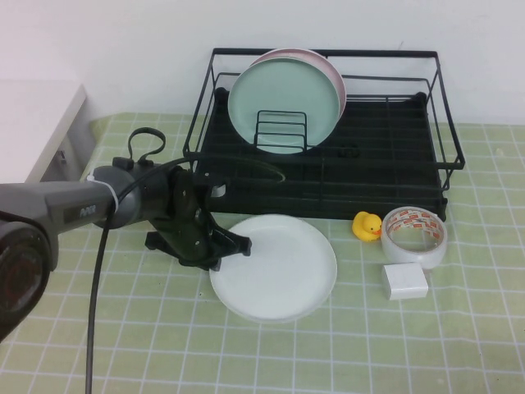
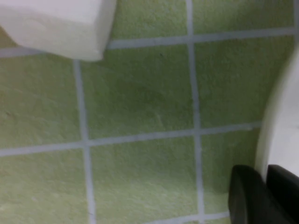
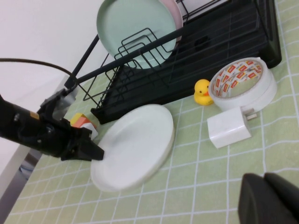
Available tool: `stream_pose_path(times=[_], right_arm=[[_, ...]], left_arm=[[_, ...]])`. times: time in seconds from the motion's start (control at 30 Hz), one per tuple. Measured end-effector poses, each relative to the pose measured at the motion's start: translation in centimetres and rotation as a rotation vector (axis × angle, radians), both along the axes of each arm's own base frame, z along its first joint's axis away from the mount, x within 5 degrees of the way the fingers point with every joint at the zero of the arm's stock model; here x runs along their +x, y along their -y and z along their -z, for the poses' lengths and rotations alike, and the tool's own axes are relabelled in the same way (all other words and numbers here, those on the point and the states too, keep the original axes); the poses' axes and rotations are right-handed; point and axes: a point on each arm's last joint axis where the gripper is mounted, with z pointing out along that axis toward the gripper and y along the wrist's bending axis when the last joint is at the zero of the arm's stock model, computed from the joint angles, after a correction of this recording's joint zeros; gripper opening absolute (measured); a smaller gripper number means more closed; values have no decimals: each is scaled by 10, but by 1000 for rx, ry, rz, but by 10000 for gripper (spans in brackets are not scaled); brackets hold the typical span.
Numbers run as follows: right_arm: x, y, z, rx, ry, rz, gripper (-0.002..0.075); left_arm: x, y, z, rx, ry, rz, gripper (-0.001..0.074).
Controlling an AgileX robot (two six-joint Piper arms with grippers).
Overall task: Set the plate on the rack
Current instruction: Pick up the plate from the table, then hand over the plate
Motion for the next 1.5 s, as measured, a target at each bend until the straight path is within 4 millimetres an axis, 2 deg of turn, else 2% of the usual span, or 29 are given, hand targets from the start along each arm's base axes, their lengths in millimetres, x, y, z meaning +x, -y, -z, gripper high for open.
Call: stream_pose_path(times=[0.27,0.43,0.57,0.7,0.8,0.9,1.03,1.13,1.33,1.5], right_arm=[[1,2,-2,16,22,25,-2],[1,0,-5,89,26,19,-2],[0,-3,-7,167,23,1,-2],[-2,-8,-7,173,-9,-58,-2],[-2,-11,-18,171,-44,-95,6],[6,-14,-36,118,-103,-157,81],[30,-17,-69,39,-164,-255,318],[56,-19,-94,-36,-163,-357,447],[123,-22,-136,-203,-48,-599,503],[173,-22,-146,-231,-39,-711,505]], left_arm=[[-1,-2,-1,-126,-89,-74,6],[2,-16,-6,-328,-178,-70,3],[2,-32,-9,-455,-181,-41,2],[-16,-39,-19,-490,-119,54,2],[-37,-41,-38,-518,-21,114,2],[-60,-43,-61,-559,108,149,2],[-88,-50,-94,-579,285,188,2],[-101,-54,-113,-600,372,194,2],[-111,-56,-137,-625,466,206,2],[-113,-56,-142,-633,491,217,2]])
